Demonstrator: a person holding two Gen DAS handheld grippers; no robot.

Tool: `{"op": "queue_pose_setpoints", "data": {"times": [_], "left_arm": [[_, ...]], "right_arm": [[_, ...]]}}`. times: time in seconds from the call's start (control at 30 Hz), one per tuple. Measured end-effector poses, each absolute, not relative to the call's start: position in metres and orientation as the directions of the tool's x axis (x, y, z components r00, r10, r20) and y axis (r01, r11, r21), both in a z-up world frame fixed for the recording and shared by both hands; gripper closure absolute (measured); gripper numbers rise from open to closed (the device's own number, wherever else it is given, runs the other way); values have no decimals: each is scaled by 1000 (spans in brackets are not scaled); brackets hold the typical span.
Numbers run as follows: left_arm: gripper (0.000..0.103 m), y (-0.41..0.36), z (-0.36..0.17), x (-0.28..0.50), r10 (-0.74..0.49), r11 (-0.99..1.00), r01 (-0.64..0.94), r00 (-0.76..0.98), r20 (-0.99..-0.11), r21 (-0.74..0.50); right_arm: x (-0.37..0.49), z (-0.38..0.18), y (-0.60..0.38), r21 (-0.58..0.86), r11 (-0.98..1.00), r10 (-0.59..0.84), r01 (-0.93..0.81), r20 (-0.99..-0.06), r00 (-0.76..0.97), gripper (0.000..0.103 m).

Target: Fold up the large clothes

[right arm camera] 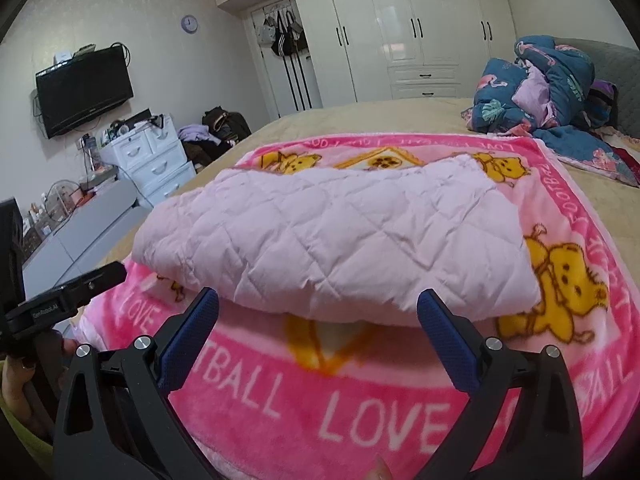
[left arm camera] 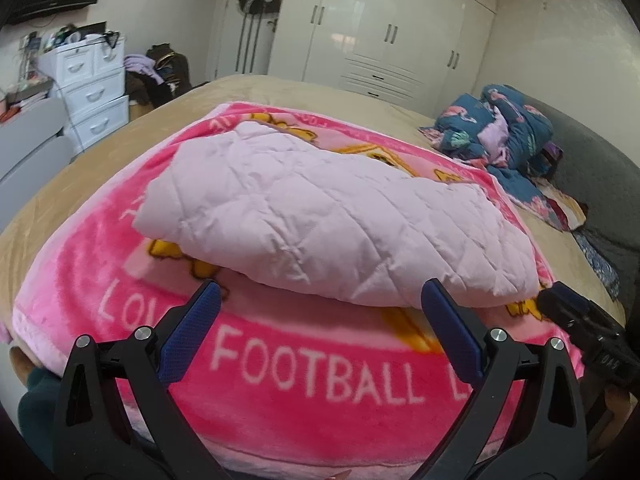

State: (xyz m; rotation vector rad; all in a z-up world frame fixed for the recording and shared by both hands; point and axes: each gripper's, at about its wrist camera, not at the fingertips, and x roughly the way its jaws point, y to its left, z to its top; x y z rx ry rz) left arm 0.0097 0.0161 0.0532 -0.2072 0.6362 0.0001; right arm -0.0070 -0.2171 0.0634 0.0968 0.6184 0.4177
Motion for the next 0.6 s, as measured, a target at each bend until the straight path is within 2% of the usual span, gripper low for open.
{"op": "queue_pose_setpoints", "data": {"times": [0.1,0.3,0.6], "left_arm": [[9,10,52,9,-67,983,-47,810,-583,-178],[9,5,49,10,-52,986,-53,806,-589,-160],[9,3,46,13,-46,987,-53,803,-595,-149]], "right_arm": [[-12,59,-206,164,912,401,-376,-547,735,4],[-4,46,-203,182,910,405,-372,-582,705,4],[-2,48,-202,184,909,408,-373,-572,712,4]]}}
